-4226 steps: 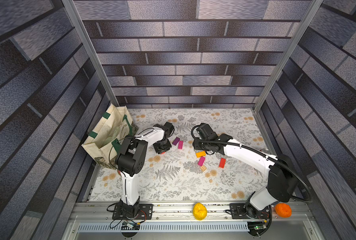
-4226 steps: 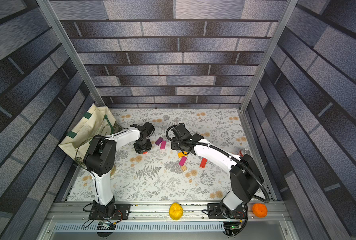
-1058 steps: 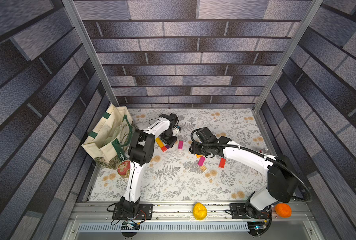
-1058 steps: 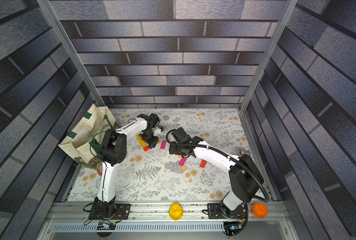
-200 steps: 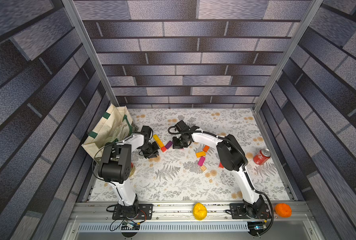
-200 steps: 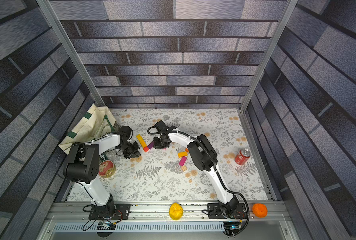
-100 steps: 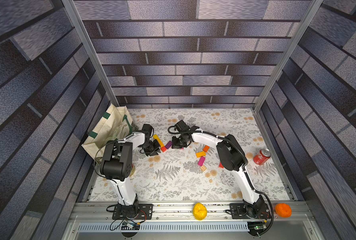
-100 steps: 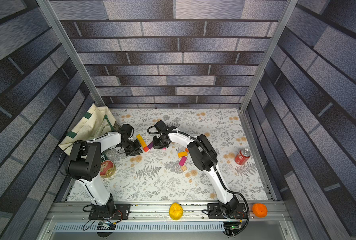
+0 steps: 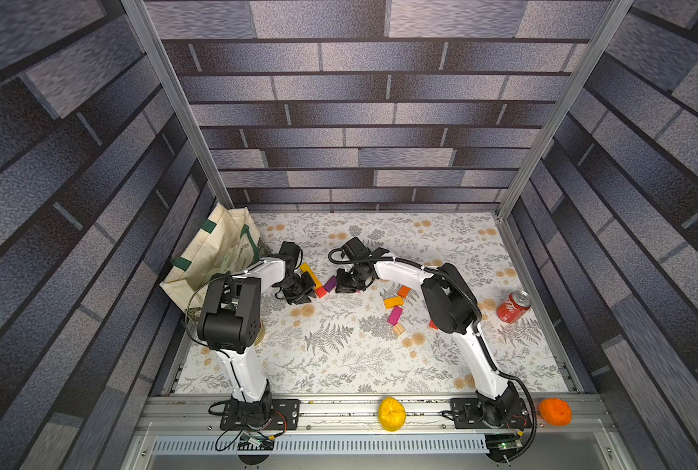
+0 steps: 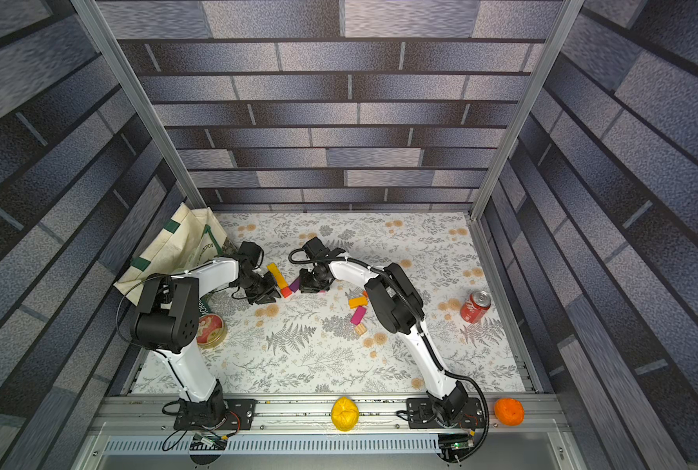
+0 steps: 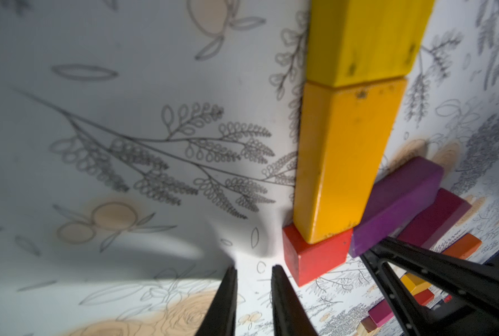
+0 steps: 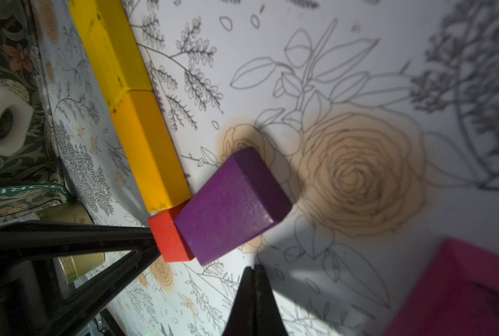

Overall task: Assemble the letter v with building blocks
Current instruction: Assemble the building block at the center of the board.

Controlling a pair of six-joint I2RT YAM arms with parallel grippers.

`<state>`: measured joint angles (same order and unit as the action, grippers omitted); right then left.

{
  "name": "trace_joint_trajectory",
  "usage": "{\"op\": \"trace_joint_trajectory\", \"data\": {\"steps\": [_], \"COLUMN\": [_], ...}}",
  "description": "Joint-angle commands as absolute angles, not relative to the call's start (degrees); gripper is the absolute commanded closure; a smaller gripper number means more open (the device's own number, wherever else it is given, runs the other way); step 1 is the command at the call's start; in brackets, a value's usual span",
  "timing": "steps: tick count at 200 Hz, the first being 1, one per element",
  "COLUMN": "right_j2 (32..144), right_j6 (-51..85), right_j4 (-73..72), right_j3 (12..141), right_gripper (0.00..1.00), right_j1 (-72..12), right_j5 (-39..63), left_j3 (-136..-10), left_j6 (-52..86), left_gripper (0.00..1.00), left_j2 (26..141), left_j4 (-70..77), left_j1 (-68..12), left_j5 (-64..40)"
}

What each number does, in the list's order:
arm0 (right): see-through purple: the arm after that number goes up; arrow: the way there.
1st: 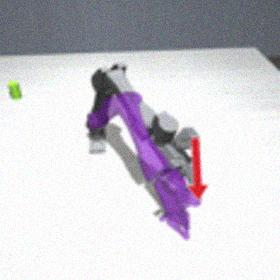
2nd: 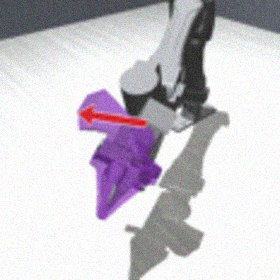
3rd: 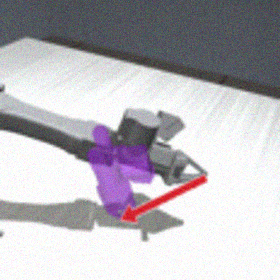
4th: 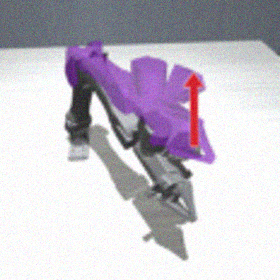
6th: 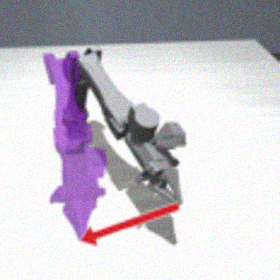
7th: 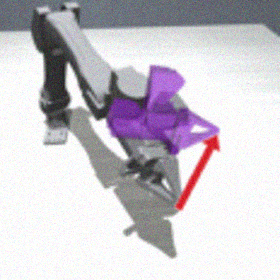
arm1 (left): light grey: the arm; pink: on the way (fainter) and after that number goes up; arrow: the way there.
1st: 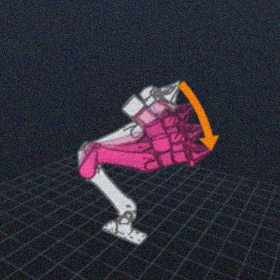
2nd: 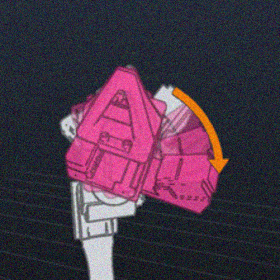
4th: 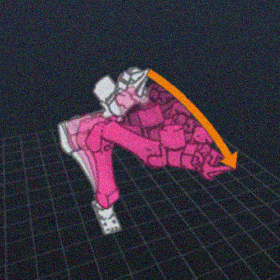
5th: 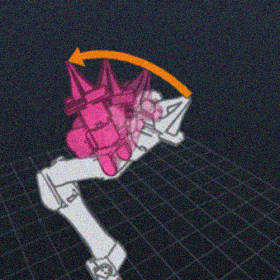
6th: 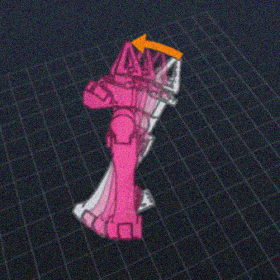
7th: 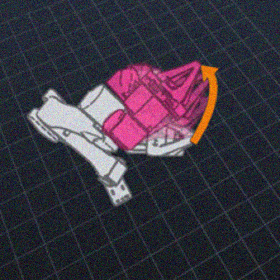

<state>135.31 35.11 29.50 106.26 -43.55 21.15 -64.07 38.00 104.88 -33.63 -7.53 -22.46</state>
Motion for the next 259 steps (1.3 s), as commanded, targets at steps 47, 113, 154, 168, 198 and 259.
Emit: {"op": "trace_joint_trajectory", "data": {"steps": [47, 113, 154, 168, 198, 259], "right_j2": [137.7, 138.6, 138.9, 139.0, 139.0, 138.6], "right_j6": [36.1, 36.4, 36.6, 36.6, 36.6, 36.6], "right_j4": [29.5, 29.7, 29.7, 29.7, 29.8, 29.9], "right_j3": [108.4, 109.3, 109.7, 109.8, 109.7, 109.3], "right_gripper": [0.95, 0.92, 0.91, 0.9, 0.9, 0.9], "right_j1": [-44.1, -44.3, -44.4, -44.4, -44.5, -44.5], "right_j5": [22.1, 22.8, 23.0, 23.1, 23.0, 22.8], "left_j3": [-63.2, -63.0, -63.1, -63.1, -63.1, -63.1], "left_j6": [38.5, 38.5, 38.5, 38.6, 38.5, 38.6], "left_gripper": [0.76, 0.76, 0.76, 0.76, 0.76, 0.75], "left_j2": [109.7, 110.0, 110.3, 110.4, 110.7, 111.2], "left_j4": [-34.4, -34.4, -34.4, -34.4, -34.4, -34.4], "left_j1": [-8.0, -8.0, -8.1, -8.1, -8.0, -8.1], "left_j5": [-19.0, -18.9, -18.7, -18.7, -18.6, -18.3]}}
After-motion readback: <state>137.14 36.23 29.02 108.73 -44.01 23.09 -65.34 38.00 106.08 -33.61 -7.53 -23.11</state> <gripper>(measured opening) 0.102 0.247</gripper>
